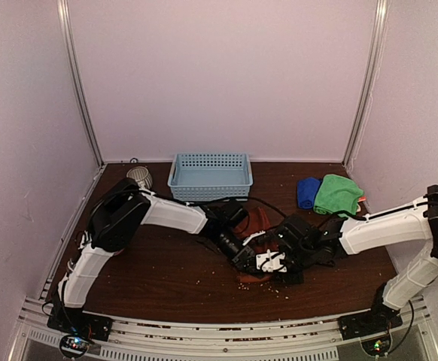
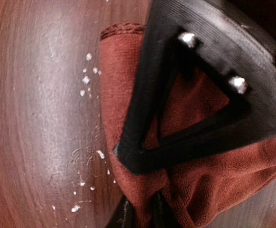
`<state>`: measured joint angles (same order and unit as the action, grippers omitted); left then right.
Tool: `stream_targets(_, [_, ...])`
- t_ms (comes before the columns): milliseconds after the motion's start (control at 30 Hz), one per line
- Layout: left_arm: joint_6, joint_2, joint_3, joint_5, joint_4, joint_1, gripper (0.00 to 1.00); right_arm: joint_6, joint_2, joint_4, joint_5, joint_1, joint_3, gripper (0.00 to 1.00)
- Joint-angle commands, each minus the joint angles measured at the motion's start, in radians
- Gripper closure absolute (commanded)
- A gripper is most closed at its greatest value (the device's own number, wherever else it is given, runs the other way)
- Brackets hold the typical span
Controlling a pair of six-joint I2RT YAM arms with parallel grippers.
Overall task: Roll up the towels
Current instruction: Roll the towel at the center of the board.
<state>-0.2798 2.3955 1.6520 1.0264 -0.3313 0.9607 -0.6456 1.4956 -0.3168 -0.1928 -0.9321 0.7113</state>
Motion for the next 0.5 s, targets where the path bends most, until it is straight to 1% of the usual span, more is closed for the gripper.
stream_targets(0, [-0.011,-0.050,-0.064,-0.039,-0.030,-0.002,1.00,0.001,0.012,-0.102,-0.001,-0.007,0.040,0.92])
stream_targets(100, [-0.038,-0.120,-0.136,-0.034,-0.030,-0.001,1.00,0.004,0.026,-0.250,-0.083,-0.006,0.106,0.97])
stream_targets(200, [-0.098,-0.189,-0.225,-0.008,0.024,0.000,1.00,0.011,0.038,-0.391,-0.183,-0.005,0.180,0.99])
stream_targets(267, [-0.125,-0.209,-0.267,-0.007,0.035,0.000,1.00,0.011,0.056,-0.460,-0.215,-0.006,0.212,1.00])
stream_targets(467, [-0.153,-0.180,-0.301,-0.044,0.084,0.000,1.00,-0.029,0.196,-0.539,-0.297,0.027,0.275,1.00])
